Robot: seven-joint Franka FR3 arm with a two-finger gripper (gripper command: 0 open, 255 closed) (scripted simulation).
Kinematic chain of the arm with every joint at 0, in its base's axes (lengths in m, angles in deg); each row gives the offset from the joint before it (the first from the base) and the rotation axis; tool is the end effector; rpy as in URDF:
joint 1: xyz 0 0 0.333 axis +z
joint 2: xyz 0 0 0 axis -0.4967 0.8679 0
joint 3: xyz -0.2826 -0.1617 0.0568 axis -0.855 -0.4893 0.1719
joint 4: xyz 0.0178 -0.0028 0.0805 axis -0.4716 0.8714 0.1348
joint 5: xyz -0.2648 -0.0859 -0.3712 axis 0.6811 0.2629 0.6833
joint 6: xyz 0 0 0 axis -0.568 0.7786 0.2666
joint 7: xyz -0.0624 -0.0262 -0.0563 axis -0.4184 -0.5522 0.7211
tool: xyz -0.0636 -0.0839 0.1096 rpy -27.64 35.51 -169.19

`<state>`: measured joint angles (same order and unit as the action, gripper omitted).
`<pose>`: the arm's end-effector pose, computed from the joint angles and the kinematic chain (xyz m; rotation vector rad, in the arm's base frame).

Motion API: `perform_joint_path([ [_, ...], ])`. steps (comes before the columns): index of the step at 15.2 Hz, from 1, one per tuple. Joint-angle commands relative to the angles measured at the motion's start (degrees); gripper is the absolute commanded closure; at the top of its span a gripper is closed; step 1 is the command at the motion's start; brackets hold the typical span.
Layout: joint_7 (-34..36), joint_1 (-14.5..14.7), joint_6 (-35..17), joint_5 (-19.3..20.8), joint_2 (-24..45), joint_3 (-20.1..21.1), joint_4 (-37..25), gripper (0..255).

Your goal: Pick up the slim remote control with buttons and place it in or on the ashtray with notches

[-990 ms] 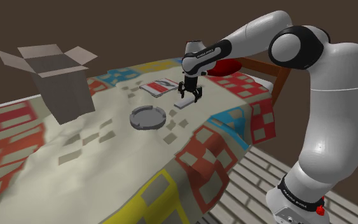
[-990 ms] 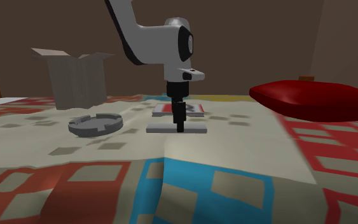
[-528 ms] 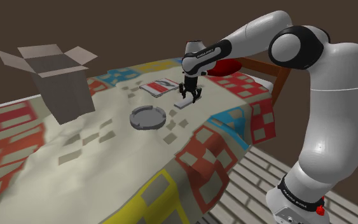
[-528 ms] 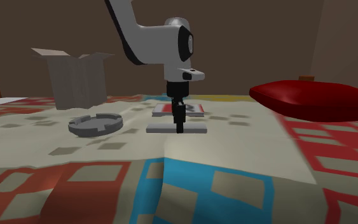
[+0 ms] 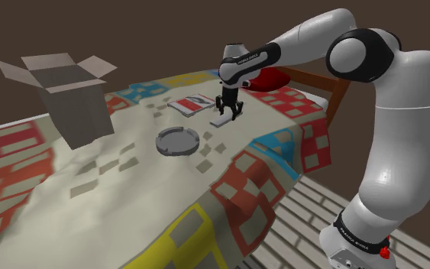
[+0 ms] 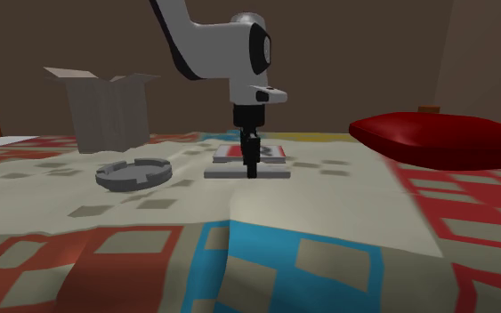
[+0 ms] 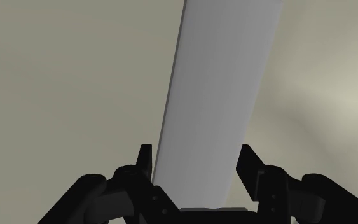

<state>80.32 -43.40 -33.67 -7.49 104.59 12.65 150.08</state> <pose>0.7217 -0.1209 0.2829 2.4346 -1.9541 -0.0068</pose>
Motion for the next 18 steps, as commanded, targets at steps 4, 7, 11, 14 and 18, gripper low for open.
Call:
perform_joint_path([
  [4, -0.1, 0.0, 3.3, -0.2, -1.3, 0.1, -2.0, 255],
  [7, -0.2, 0.0, 5.3, -0.3, -2.1, 0.1, -3.2, 255],
  [11, -0.3, 0.0, 8.0, -0.4, -2.9, 0.2, -5.1, 255],
  [14, -0.3, 0.0, 10.1, -0.5, -3.5, 0.2, -6.6, 255],
  [18, 3.3, 2.5, 10.2, -0.2, -4.2, 1.3, -5.9, 255],
])
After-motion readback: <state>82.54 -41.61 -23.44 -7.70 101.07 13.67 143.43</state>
